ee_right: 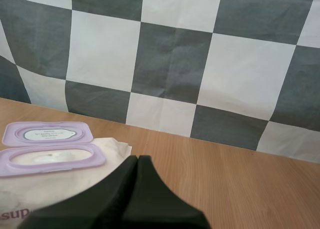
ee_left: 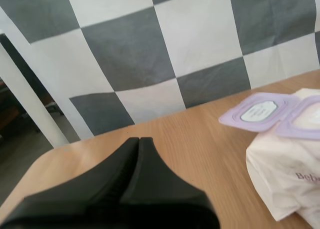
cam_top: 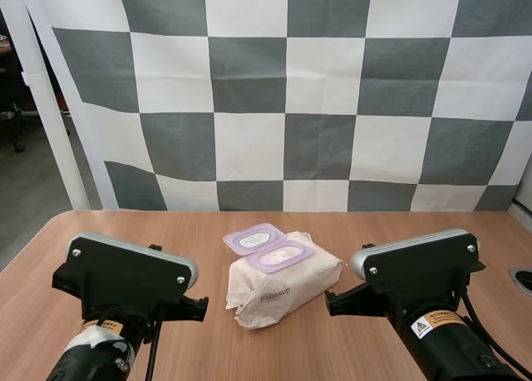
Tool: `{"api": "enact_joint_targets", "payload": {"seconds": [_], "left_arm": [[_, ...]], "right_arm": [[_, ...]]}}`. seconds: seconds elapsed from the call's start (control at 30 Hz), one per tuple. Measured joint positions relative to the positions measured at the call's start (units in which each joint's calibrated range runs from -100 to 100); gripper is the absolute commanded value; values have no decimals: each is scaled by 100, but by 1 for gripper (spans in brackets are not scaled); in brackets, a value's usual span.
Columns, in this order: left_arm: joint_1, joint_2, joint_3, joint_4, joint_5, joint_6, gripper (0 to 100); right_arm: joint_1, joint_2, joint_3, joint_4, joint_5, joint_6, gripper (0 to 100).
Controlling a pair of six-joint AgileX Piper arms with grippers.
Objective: Open the wet wipes lid
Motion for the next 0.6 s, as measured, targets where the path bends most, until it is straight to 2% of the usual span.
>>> {"api": "enact_joint_targets", "payload": {"seconds": [0.27, 0.3, 0.37, 0.4, 0.47, 0.6], "left_arm": [[0, 0, 1, 972, 250, -840, 0], [-37, 0, 1, 1392, 250, -1243, 0], [-218, 0, 1, 1966, 274, -1706, 0], [-254, 0, 1, 2070, 274, -1834, 0], [-293, 0, 1, 2341, 311, -2112, 0], [-299, 0, 1, 2475, 330, -2424, 0]], "right_arm": [[0, 0, 0, 12, 415, 13, 0], [-23, 0, 0, 12, 653, 13, 0], [-30, 0, 0, 25, 981, 13, 0], [-30, 0, 0, 25, 1061, 13, 0], [-30, 0, 0, 25, 1169, 13, 0], [-30, 0, 0, 25, 1370, 13, 0]]}}
